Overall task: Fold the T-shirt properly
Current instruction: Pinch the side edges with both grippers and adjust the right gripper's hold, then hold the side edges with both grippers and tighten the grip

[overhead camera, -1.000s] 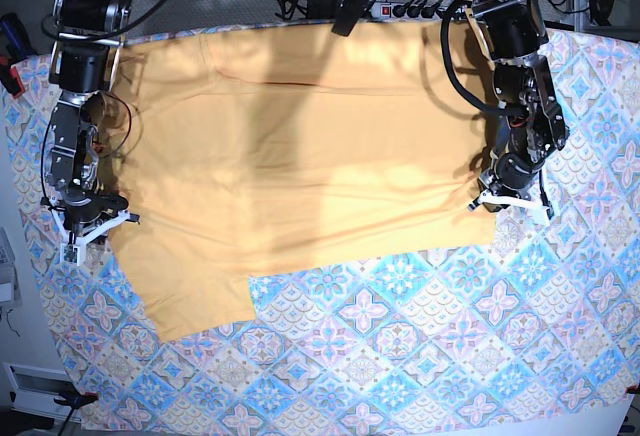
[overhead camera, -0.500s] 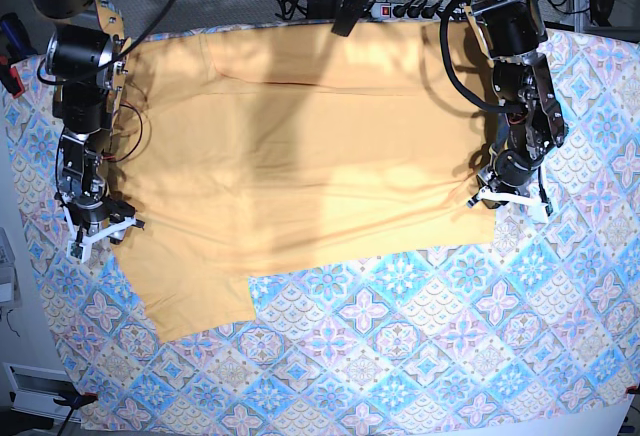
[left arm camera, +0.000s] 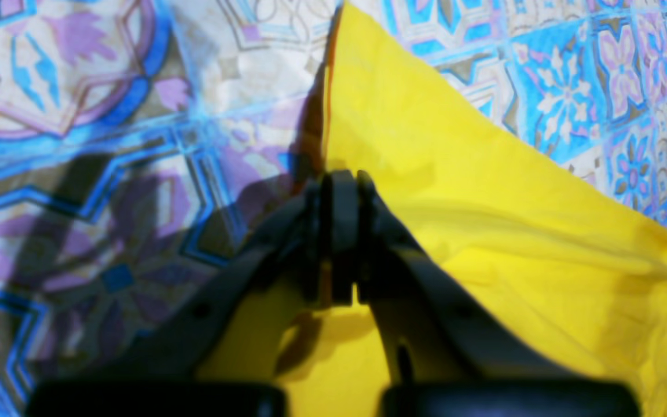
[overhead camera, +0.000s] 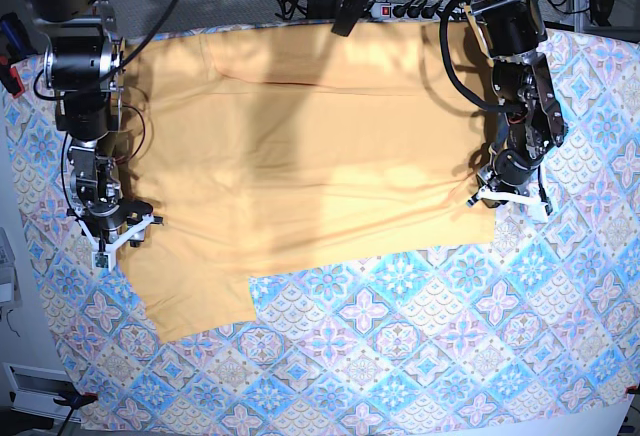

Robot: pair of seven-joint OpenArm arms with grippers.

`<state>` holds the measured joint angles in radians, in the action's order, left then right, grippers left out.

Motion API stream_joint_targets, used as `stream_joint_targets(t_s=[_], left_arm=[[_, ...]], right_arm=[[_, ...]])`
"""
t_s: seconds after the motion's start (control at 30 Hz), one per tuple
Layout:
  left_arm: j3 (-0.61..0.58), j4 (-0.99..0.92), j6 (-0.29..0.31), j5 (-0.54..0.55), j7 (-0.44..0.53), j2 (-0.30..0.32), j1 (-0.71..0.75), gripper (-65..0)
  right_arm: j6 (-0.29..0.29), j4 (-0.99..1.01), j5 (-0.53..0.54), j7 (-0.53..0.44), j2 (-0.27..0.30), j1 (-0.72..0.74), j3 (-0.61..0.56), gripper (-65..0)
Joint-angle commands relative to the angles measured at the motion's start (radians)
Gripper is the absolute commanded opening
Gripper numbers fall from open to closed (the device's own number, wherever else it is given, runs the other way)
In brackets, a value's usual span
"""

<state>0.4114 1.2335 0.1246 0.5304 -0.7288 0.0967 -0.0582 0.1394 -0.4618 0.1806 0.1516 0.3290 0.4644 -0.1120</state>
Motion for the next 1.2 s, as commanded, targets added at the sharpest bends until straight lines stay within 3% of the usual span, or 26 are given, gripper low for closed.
stream_joint_targets(t_s=[0.0,0.1,0.17,0.37,0.47,0.6,0.77,0.93,1.17], left_arm=[[0.001,0.018,0.005,0.007,0.018,0.008,-0.016,-65.0],[0.001,0.018,0.005,0.007,0.018,0.008,-0.016,-65.0],[0.001,0.018,0.005,0.007,0.018,0.008,-0.016,-65.0],[0.001,0.018,0.005,0.007,0.018,0.008,-0.016,-65.0],[0.001,0.018,0.005,0.007,0.018,0.008,-0.016,-65.0],[0.001,0.018,0.005,0.007,0.018,0.011,-0.016,-65.0],[0.002,0.018,0.005,0.007,0.015,0.013,-0.016,-65.0],[0.002,0.018,0.007,0.007,0.018,0.01,-0.016,-65.0],[0.001,0.018,0.007,0.007,0.018,0.008,-0.016,-65.0]], right_arm=[[0.001,-0.002,0.0,-0.011,0.014,0.021,-0.001,-44.9],[0.001,-0.002,0.003,-0.007,0.012,0.021,-0.001,-56.8],[0.001,-0.009,0.004,-0.005,0.012,0.021,-0.001,-61.3],[0.001,-0.051,0.004,-0.004,0.017,0.015,0.01,-64.4],[0.001,-0.133,0.004,0.026,0.017,-0.02,0.077,-64.4],[0.002,-0.317,0.004,0.142,0.017,-0.102,0.188,-64.4],[0.002,-0.49,0.004,0.219,0.017,-0.187,0.226,-64.4],[0.001,-0.46,0.001,0.161,0.017,-0.192,0.228,-62.5],[-0.002,-0.188,-0.002,0.059,0.017,-0.06,0.22,-45.6]])
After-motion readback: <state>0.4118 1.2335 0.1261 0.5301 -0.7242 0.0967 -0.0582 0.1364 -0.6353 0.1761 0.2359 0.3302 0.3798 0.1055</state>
